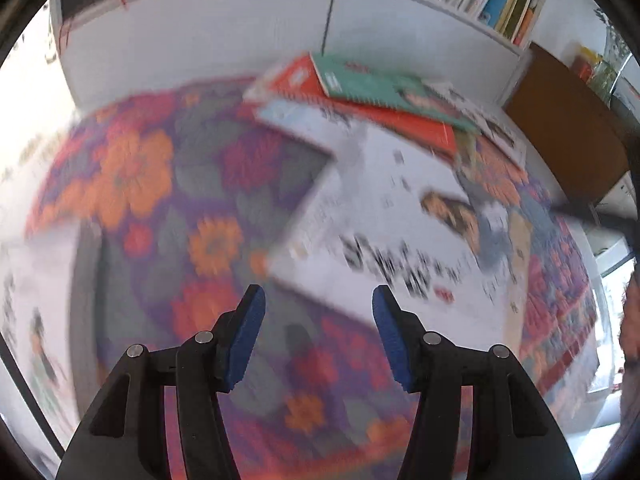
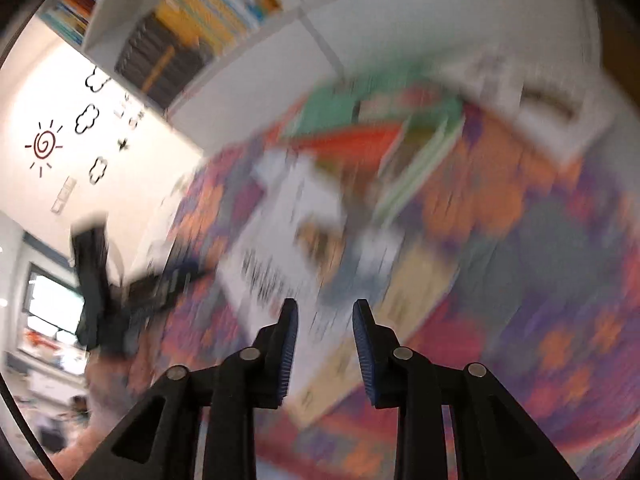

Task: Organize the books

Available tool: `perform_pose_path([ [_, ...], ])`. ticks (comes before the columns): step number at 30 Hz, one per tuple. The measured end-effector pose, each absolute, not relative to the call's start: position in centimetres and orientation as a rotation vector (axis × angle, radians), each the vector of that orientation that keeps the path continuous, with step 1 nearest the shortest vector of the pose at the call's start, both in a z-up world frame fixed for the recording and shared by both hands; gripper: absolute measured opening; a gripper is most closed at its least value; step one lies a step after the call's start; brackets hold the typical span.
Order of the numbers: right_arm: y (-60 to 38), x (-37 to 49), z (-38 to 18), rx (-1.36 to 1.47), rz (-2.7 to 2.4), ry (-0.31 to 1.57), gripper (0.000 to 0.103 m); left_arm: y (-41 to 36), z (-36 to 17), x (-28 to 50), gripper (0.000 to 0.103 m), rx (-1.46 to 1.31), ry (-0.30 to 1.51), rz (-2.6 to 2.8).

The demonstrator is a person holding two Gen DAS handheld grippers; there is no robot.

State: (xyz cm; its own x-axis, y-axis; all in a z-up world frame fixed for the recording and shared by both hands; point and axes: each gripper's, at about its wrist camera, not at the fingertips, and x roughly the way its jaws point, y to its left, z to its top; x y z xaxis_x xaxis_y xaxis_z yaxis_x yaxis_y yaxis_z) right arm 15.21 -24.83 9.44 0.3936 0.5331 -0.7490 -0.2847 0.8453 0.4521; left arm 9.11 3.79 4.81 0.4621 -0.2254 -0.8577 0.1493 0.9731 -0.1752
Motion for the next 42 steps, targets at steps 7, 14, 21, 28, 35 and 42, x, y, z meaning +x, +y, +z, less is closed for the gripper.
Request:
perform_pose_path([
  [7, -22.4, 21.0, 4.8, 0.172, 0.431, 1.123, 0.038, -0.3, 2.5, 6.5, 0.053, -0.02, 1.107, -0.295],
  [14, -21.7, 17.5, 2.8, 0.291, 0.504, 1.242, 0.04, 0.8, 2.5, 6.6, 0.053, -0.095, 1.118, -0.333],
  [21, -18.3, 7.8, 2.5, 0.216, 0.684, 1.327, 0.041, 4.4, 2.4, 6.0, 0.054, -0.167, 1.135, -0.392],
  [28, -20.9, 10.9, 0.4, 0.443, 0.796, 1.396, 0.038, 5.7, 2.1, 6.3, 0.057, -0.254, 1.117, -0.468],
  [35, -21.9, 11.7, -0.4, 0.561, 0.827, 1.375, 0.024, 6.6, 1.8, 6.7, 0.044, -0.317, 1.098, -0.492],
  [42, -22.5, 11.3, -0.7, 0.583, 0.793, 1.361, 0.011, 7.6, 1.6, 6.5, 0.025, -0.331, 1.062, -0.433],
])
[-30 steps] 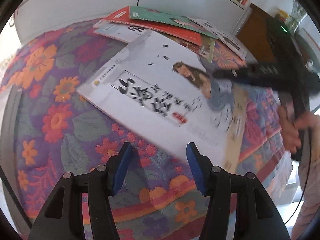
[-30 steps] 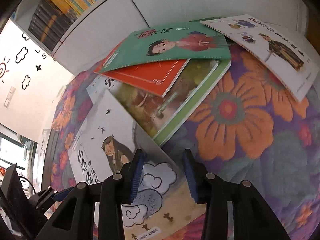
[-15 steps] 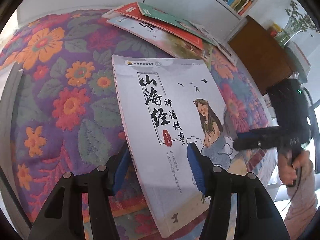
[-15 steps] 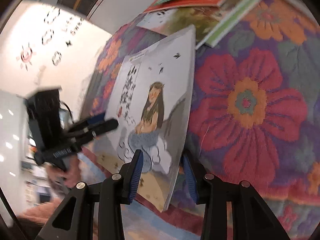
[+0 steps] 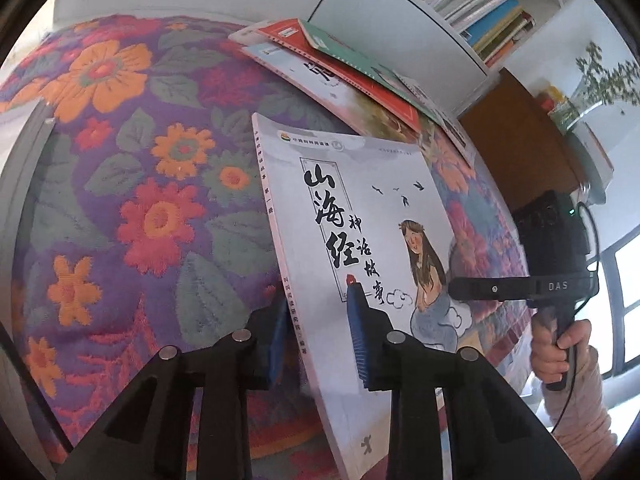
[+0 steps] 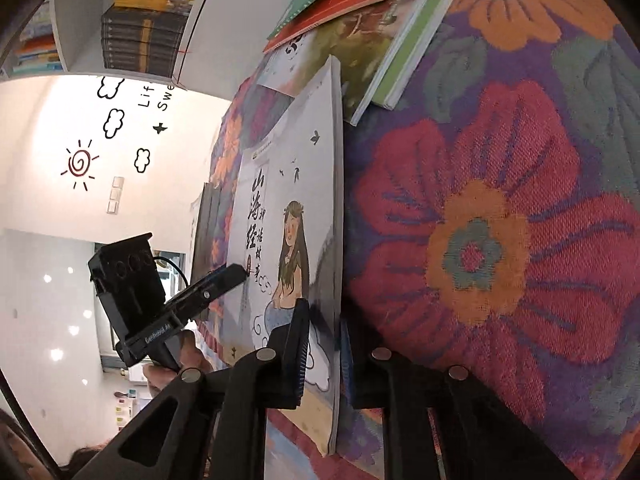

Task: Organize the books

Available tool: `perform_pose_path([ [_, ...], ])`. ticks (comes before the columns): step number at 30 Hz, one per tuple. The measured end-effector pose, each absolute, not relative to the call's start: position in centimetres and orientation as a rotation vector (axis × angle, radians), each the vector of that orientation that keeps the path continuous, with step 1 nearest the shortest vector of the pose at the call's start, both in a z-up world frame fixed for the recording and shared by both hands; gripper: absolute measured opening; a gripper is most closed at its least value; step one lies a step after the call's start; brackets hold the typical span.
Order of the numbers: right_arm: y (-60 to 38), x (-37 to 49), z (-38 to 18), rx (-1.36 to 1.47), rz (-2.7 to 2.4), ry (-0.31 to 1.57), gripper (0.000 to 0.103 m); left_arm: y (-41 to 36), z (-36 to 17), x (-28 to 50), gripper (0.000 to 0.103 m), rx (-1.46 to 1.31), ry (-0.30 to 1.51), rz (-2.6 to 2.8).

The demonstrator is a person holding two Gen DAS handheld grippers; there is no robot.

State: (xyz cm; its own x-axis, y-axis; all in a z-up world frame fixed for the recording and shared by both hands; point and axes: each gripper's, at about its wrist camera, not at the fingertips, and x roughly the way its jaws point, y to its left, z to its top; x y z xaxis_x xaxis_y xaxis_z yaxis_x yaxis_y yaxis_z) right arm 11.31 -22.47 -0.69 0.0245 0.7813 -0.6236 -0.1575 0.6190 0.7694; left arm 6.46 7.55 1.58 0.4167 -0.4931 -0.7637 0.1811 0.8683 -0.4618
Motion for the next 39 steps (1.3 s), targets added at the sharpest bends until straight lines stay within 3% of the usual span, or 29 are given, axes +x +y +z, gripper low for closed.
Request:
perform_pose_path([
  [6, -20.3, 10.6, 0.9, 0.389, 0.759, 1.321, 0.014, 7.0, 1.7, 6.4, 0.027, -0.275, 1.048, -0.446],
  [39, -20.7, 9.0, 1.5, 0.427, 0.747, 1.269, 0.019, 7.2, 1.8, 6.2, 0.027, -0.333, 1.05, -0.418],
])
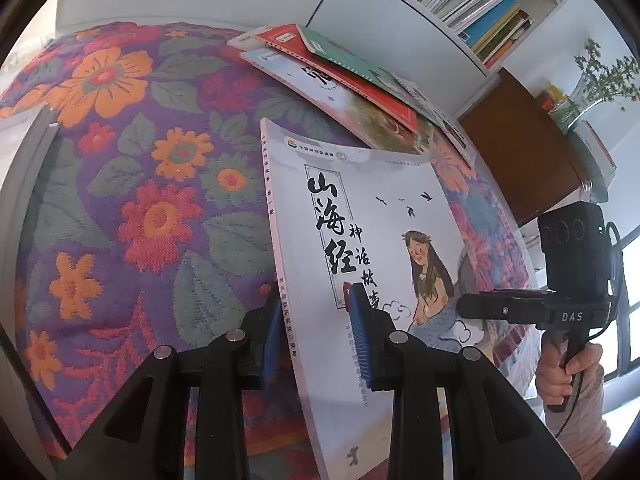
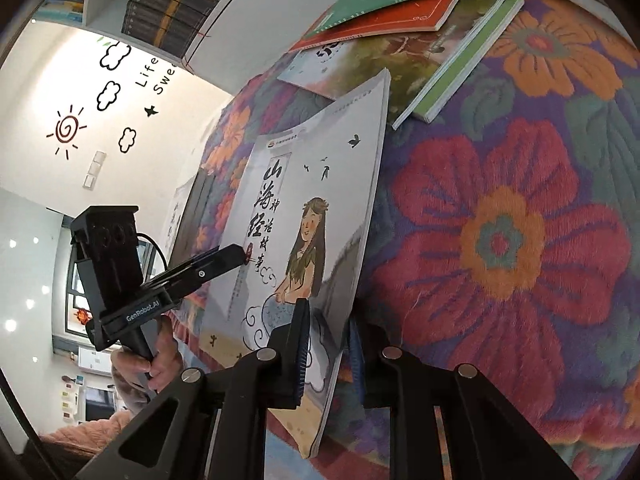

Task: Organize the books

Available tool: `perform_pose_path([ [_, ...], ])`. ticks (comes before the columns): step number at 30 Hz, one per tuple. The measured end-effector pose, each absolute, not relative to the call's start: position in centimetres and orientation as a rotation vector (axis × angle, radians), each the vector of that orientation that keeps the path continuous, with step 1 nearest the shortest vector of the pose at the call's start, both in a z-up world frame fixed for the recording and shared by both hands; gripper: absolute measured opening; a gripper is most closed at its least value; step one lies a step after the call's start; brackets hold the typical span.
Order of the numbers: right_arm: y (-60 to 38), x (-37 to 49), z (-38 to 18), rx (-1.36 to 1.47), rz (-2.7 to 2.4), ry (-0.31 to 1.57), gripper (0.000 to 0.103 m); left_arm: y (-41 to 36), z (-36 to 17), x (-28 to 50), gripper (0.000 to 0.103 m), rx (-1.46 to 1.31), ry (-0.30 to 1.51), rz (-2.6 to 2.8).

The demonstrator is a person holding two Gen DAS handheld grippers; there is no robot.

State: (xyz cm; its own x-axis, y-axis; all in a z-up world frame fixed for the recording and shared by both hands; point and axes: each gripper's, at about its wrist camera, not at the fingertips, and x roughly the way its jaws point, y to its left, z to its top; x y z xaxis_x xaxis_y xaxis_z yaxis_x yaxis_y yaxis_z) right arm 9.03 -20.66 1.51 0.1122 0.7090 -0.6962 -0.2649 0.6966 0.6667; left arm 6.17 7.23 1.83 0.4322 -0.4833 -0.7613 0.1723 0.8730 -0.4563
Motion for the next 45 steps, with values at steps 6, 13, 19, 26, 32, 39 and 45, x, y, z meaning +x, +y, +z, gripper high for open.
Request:
perform_pose_path([
  [6, -19.6, 8.3, 3.7, 0.379, 0.775, 1.227, 0.018, 7.9, 2.2, 6.0, 0.027, -0.398, 1.071, -0.46],
  [13, -17.2, 6.4, 5.4, 0.244, 0.782, 1.2, 0.018, 7.6, 3.4, 5.2, 0.029, -0.361, 1.056, -0.463],
  [19, -17.6, 6.1, 5.8, 0.268, 0.759, 1.188, 0.018, 7.0, 3.5, 4.9, 0.029, -0.36, 1.073, -0.497],
  [26, -18.0, 6.2, 6.3, 0.268, 0.726, 1.176, 0.018, 6.1, 3.5, 4.6, 0.029, -0.344, 1.079, -0.516],
  [32, -17.7, 5.9, 6.7, 0.254, 0.73, 1.167, 0.018, 5.9, 3.6, 4.5, 0.03, -0.343, 1.083, -0.521],
  [39, -17.3, 5.8, 7.2, 0.246, 0.752, 1.151, 0.018, 6.6, 4.5, 3.9, 0.03, -0.354, 1.066, -0.527],
  [45, -16.5, 5.4, 8.2, 0.217, 0.767, 1.119, 0.018, 7.1, 5.3, 3.6, 0.031, -0.355, 1.051, -0.527],
])
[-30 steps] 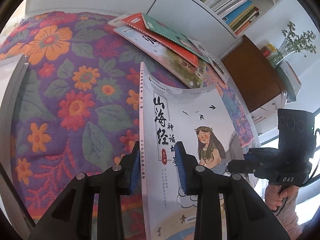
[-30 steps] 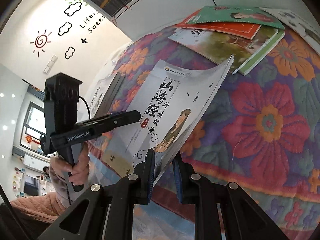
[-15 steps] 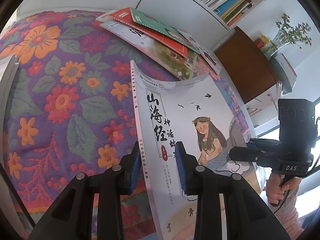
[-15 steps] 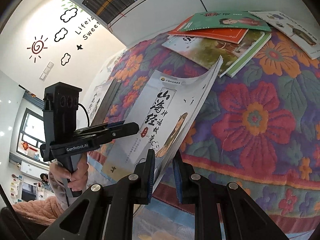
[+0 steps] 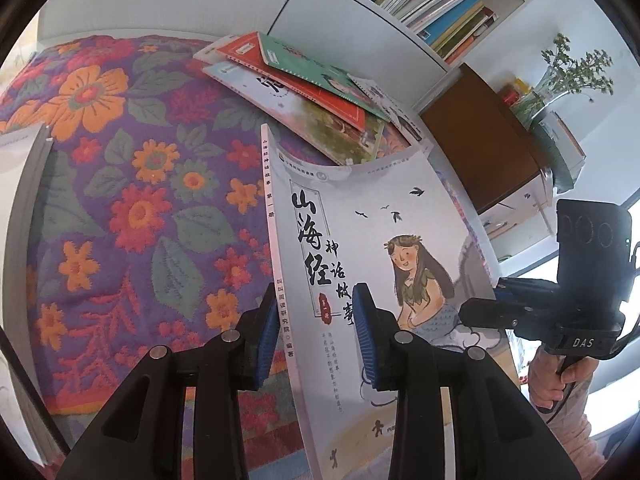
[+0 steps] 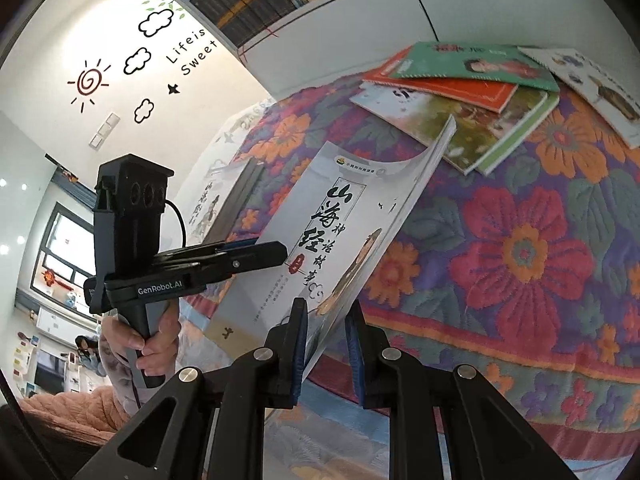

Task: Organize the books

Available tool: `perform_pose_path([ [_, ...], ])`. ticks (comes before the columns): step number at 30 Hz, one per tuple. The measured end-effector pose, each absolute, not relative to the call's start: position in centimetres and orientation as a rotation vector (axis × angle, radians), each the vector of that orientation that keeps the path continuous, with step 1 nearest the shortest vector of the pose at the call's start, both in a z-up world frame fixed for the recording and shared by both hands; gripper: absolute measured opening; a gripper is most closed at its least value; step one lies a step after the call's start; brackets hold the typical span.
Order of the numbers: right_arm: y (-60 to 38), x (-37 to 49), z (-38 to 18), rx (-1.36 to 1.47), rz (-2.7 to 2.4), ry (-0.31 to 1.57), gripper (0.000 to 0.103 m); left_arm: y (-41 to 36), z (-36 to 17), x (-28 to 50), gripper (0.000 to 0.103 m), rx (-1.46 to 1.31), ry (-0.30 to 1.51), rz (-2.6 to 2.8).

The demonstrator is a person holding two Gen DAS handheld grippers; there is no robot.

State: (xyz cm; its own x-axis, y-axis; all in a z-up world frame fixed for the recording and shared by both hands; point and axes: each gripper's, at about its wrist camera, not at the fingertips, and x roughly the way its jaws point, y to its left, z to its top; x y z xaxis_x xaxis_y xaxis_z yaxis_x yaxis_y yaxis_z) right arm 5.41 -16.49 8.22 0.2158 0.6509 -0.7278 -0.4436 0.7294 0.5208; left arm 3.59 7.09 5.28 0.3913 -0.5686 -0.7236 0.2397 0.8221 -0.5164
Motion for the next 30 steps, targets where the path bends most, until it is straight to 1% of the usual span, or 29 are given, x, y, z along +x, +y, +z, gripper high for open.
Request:
perform_pose_path([
  [11, -16.6, 5.3, 8.5, 0.224, 0.754, 1.121, 0.018, 6.3, 4.9, 3.8, 0.031, -0.364, 1.079, -0.549],
  [30, -15.5, 5.4, 9.6, 0.19, 0.763, 1.12, 0.018, 7.1, 6.0, 3.4, 0.031, -0.346, 1.064, -0.538],
])
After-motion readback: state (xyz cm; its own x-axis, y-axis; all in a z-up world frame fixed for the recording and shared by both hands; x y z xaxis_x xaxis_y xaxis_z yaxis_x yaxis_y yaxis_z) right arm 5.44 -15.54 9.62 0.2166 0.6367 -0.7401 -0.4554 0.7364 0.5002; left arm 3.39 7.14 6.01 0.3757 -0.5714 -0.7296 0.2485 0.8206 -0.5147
